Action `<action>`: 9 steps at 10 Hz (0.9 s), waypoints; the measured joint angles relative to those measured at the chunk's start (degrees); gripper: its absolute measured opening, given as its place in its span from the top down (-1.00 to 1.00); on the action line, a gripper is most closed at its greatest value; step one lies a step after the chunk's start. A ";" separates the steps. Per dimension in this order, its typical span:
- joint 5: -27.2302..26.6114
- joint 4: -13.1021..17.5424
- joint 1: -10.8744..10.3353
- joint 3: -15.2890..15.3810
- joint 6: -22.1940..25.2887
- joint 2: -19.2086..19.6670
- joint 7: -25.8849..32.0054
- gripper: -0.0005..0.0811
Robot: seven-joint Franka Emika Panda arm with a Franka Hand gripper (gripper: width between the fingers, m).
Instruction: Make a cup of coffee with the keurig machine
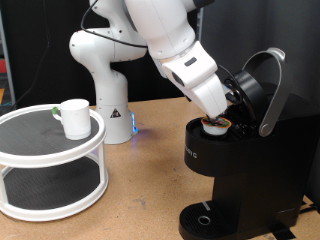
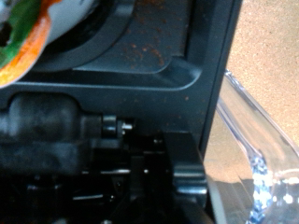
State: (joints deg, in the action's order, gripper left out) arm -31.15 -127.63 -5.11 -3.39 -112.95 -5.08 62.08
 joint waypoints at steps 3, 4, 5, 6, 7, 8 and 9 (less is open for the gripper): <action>0.00 -1.33 -0.05 0.40 -1.06 -0.05 0.00 -0.99; 0.02 -1.68 -0.07 0.45 -1.39 -0.08 0.00 -0.99; 0.05 -2.06 -0.08 0.49 -1.82 -0.13 0.00 -0.99; 0.09 -2.37 -0.09 0.56 -2.20 -0.15 0.00 -0.99; 0.14 -2.61 -0.09 0.67 -2.55 -0.16 0.00 -0.99; 0.16 -2.79 -0.09 0.77 -2.85 -0.16 0.00 -0.99; 0.17 -2.91 -0.09 0.83 -3.07 -0.16 0.00 -0.99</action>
State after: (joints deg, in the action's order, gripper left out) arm -30.98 -130.54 -5.20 -2.56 -116.02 -5.24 62.08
